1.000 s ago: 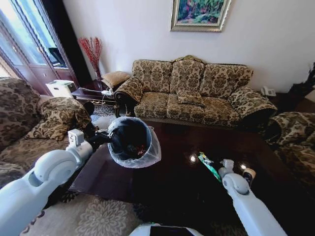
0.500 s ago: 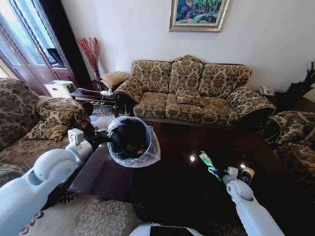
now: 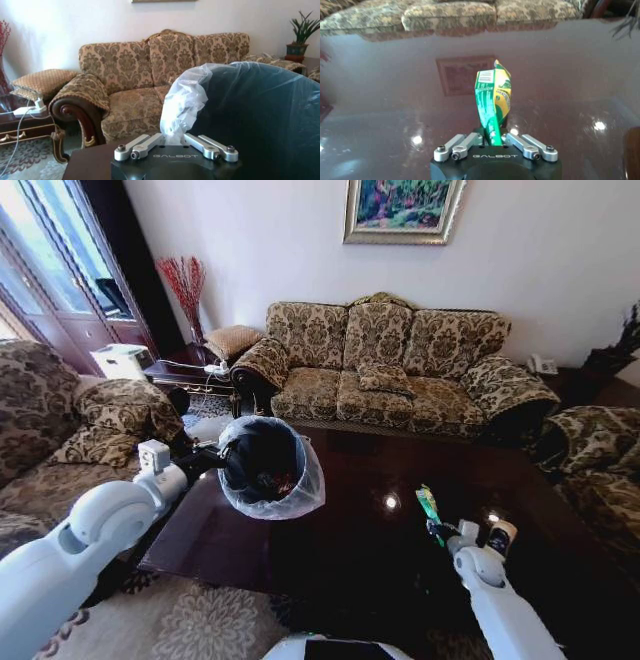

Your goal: Move to the front of the table and place the trash on the table into the trash bin.

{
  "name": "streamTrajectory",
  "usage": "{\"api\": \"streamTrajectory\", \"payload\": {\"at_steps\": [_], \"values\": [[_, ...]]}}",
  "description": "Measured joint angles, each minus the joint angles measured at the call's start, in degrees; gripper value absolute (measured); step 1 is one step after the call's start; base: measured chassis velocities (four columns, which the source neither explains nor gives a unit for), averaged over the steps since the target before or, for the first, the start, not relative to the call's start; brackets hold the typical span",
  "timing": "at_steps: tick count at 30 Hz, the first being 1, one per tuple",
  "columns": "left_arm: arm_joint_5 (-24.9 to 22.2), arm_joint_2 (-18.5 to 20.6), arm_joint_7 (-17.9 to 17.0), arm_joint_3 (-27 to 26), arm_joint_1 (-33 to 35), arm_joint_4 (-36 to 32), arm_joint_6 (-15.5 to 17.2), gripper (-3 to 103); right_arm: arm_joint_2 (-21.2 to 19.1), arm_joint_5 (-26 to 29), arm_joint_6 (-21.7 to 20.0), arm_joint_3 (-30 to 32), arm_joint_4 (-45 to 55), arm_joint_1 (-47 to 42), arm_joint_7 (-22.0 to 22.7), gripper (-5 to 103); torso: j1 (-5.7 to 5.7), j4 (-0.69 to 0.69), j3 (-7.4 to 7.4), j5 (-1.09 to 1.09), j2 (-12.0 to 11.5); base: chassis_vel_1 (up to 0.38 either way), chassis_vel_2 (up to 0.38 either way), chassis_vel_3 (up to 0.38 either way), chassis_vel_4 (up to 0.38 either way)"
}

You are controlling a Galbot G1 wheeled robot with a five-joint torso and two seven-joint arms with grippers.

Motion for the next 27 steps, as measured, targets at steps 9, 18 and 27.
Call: {"api": "streamTrajectory", "payload": {"at_steps": [9, 18, 27], "values": [[0.9, -2.7, 1.3, 0.6, -0.1, -0.4, -0.7, 1, -1.1, 0.5, 2.7, 0.7, 12.3, -2.5, 3.0, 0, 0.0, 0.01, 0.0, -0.01, 0.0, 0.0, 0.0, 0.0, 0.0], [1.7, -1.7, 1.1, 3.3, -1.3, 0.5, -0.8, 1, -6.4, 1.7, 7.8, 3.6, 29.8, -1.8, 0.0, 0, 0.0, -0.01, 0.0, 0.0, 0.0, 0.0, 0.0, 0.0, 0.0], [1.7, 1.1, 0.5, 6.8, -4.0, 1.8, -0.8, 1, -19.0, 15.5, 5.5, -2.1, 44.0, 5.7, -5.5, 0, 0.0, 0.01, 0.0, 0.0, 0.0, 0.0, 0.0, 0.0, 0.0]]}}
